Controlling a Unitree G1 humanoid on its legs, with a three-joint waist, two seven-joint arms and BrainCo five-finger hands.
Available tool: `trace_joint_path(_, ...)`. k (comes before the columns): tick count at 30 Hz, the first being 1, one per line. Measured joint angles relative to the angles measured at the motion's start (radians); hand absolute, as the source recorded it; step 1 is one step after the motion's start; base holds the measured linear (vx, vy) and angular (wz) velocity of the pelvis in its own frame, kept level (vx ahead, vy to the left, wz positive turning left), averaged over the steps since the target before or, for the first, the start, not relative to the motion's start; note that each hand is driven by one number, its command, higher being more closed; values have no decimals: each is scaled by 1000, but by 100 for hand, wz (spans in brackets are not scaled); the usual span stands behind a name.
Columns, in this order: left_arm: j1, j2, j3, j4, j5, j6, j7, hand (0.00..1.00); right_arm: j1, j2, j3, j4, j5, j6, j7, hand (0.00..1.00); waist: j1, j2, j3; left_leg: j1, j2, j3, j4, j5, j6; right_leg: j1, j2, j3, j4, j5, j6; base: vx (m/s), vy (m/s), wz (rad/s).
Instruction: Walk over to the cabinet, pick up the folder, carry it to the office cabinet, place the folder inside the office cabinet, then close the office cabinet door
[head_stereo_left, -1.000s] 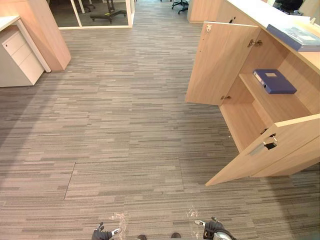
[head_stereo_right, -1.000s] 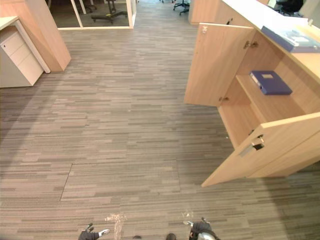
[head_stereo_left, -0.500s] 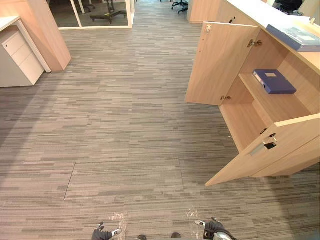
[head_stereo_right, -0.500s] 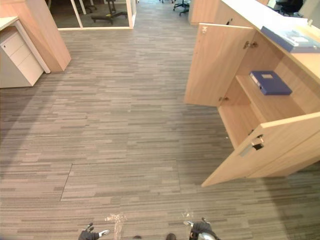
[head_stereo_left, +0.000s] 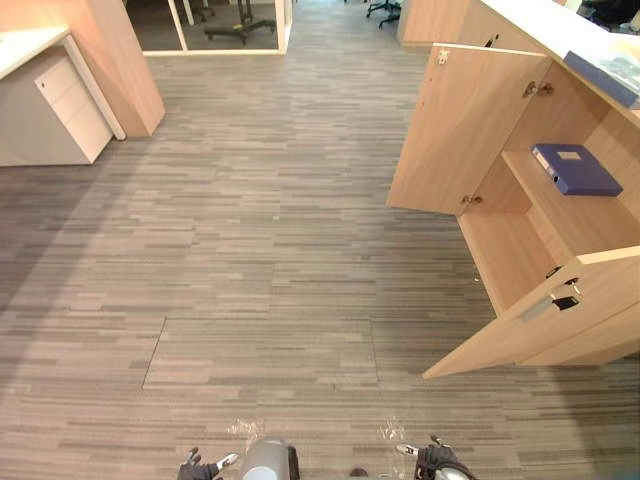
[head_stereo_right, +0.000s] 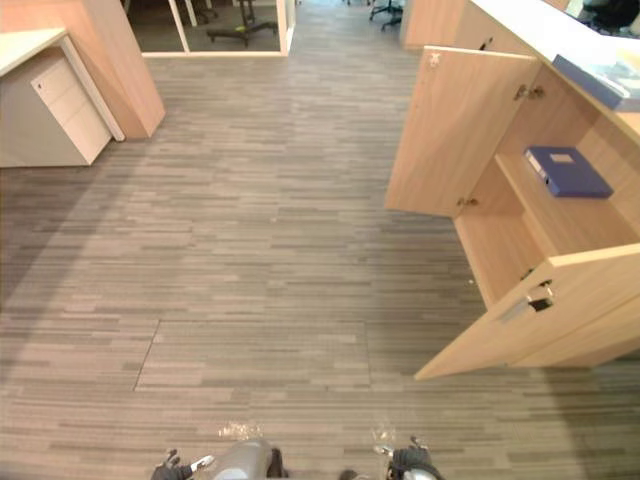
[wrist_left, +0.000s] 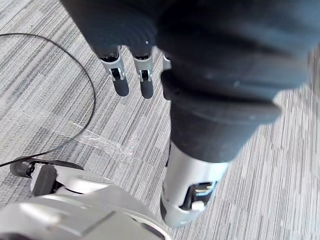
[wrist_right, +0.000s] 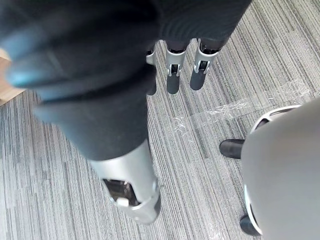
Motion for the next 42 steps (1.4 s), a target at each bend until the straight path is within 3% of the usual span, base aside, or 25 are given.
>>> trace_joint_path(2, 0, -1, 9, -1, -14, -1, 0, 0, 4, 0, -3, 0, 4, 0, 0, 0, 2, -1, 0, -13, 17, -5, -179, 4, -6, -4, -35, 14, 4, -4, 24, 185, 215, -19)
trace_joint_path(4, 3, -7, 19, 1, -22, 0, 2, 0, 5, -1, -4, -2, 9, 0, -1, 0, 1, 2, -3, 13, 21, -16, -420, 69, -15, -3, -74, 30, 6, -12, 64, 257, 320, -26)
trace_joint_path(5, 10, -18, 26, 3, -31, 0, 7, 0, 9, -6, -4, -2, 13, -1, -1, 0, 1, 11, -14, 42, 29, 2, -519, 187, -28, 3, -92, 37, 8, -19, 109, 316, 398, -30)
trace_joint_path(6, 15, -12, 36, 2, -40, 0, 9, 0, 17, 4, -6, 1, 19, -1, -1, 0, 5, -7, -32, 53, -6, 26, -537, 245, -1, 4, -129, 37, 6, -23, 135, 339, 390, -26)
trace_joint_path(7, 16, -4, 37, 0, -40, 0, 11, 0, 18, 17, -8, -2, 19, -1, -1, 0, 5, -20, -41, 53, -25, 40, -539, 233, 4, 3, -154, 30, 5, -17, 136, 385, 354, -27)
trace_joint_path(8, 18, 3, 37, -1, -43, -1, 11, 0, 16, 28, -12, -2, 19, -2, -1, 0, 11, -42, -55, 57, -52, 68, -519, 206, 29, 3, -193, 13, 9, 0, 155, 374, 299, -36)
trace_joint_path(9, 16, 2, 36, -1, -43, -1, 12, 0, 8, 36, -11, -2, 19, -2, 0, 0, 24, -44, -58, 82, -82, 104, -509, 181, 49, 7, -231, 10, 12, 17, 182, 357, 286, -47)
trace_joint_path(13, 27, -25, 5, -35, -63, -4, 13, 0, 6, 37, -8, -28, 16, 0, 13, 0, 34, -12, -89, 185, -176, 129, -579, 135, 88, -53, -350, 13, 218, 33, 194, 341, 332, -27)
trace_joint_path(15, 20, -32, -39, -40, -69, -17, 7, 0, 11, 16, -7, -41, 14, 2, 16, 0, 26, 10, -103, 254, -213, 126, -635, 132, 94, -156, -432, -4, 481, 58, 108, 215, 285, 6)
trace_joint_path(16, 15, -28, -57, -36, -65, -23, -3, 0, 5, 16, -6, -50, 20, 2, 17, 0, 14, 9, -105, 303, -227, 126, -665, 125, 103, -214, -488, -58, 664, 79, -27, 187, 219, 6)
trace_joint_path(17, 11, -28, -57, -31, -63, -23, -5, 0, 4, 18, -5, -57, 25, 2, 16, 0, 13, 9, -104, 323, -227, 125, -678, 123, 105, -235, -496, -76, 714, 74, -24, 228, 218, 2)
trace_joint_path(18, 2, -24, -57, -23, -63, -21, -6, 0, 3, 25, -4, -70, 41, -1, 16, 0, 9, 14, -97, 356, -223, 123, -699, 122, 103, -279, -486, -106, 787, 31, 12, 251, 154, -12)
trace_joint_path(20, -18, -19, -57, 2, -63, -20, -11, 0, -5, 30, -8, -88, 53, -17, 17, 0, -4, 13, -81, 408, -216, 123, -735, 106, 106, -369, -430, -153, 846, -70, 28, 211, 90, -20)
trace_joint_path(23, -52, -15, -56, 27, -62, -9, -23, 0, -35, 32, -35, -87, 82, -29, 16, 0, -9, 3, -37, 472, -206, 135, -742, 71, 98, -426, -323, -285, 739, -104, 24, 147, -65, -13)
trace_joint_path(25, -68, -30, -45, 27, -52, -4, -32, 0, -35, 41, -48, -83, 87, -29, 15, 0, -7, -13, -26, 489, -208, 129, -739, 47, 92, -436, -261, -379, 570, -77, -17, 147, -138, 19)
trace_joint_path(26, -69, -28, -34, 25, -23, -2, -43, 0, -34, 41, -51, -78, 87, -29, 15, 0, -11, -25, -33, 490, -212, 111, -734, 31, 80, -445, -235, -403, 468, -50, -58, 256, -188, 46)
trace_joint_path(27, -72, -32, -24, 30, -2, 3, -48, 0, -34, 39, -64, -75, 81, -28, 14, 0, -19, -29, -34, 494, -201, 86, -724, 11, 65, -441, -216, -409, 432, -10, -152, 294, -195, 41)
trace_joint_path(29, -75, -53, 0, 34, 24, 11, -48, 0, -41, 41, -88, -71, 76, -26, 13, 0, -14, 6, -48, 489, -152, 72, -722, -1, 47, -434, -172, -444, 422, -48, -136, 468, -274, 28)
trace_joint_path(31, -79, -51, 13, 33, 33, 11, -49, 0, -43, 52, -105, -59, 73, -27, 12, 0, -18, 0, -43, 488, -108, 52, -668, -15, 26, -394, -136, -475, 419, -98, -120, 395, -270, 35)
trace_joint_path(33, -77, -59, 63, 31, -22, 11, -47, 0, -22, 60, -127, -60, 74, -27, 7, 0, -26, 3, -42, 390, -14, 11, -299, -54, -20, -274, -78, -506, 353, -119, -113, 335, -317, 31)
trace_joint_path(34, -74, -69, 93, 26, -45, 10, -45, 0, -19, 61, -126, -63, 75, -27, 6, 0, -25, 8, -40, 352, 15, 5, -173, -38, -33, -241, -55, -504, 331, -122, -111, 364, -284, -20)
trace_joint_path(35, -63, -87, 142, 18, -108, 9, -37, 0, -13, 60, -123, -73, 79, -30, 5, 0, -22, 28, -38, 277, 80, 2, 57, 15, -49, -185, -5, -484, 290, -126, -106, 295, -92, -65)
trace_joint_path(37, -51, -103, 183, 8, -170, 9, -27, 0, -5, 60, -124, -77, 79, -33, 2, 0, -12, 41, -41, 175, 165, 28, 297, 19, -45, -129, 43, -430, 257, -145, -93, 351, -17, -81)
trace_joint_path(40, -51, -106, 192, -12, -197, 6, -24, 0, 4, 55, -126, -75, 79, -32, -1, 0, 0, 32, -35, 68, 183, 55, 281, -5, -9, -75, 58, -363, 195, -143, -66, 267, 10, -64)
trace_joint_path(42, -46, -104, 188, -19, -197, -3, -21, 0, -8, 45, -122, -54, 78, -28, -1, 0, 4, 28, -31, 17, 167, 44, 106, -14, -2, -34, 54, -316, 146, -118, -48, 289, 52, -73)
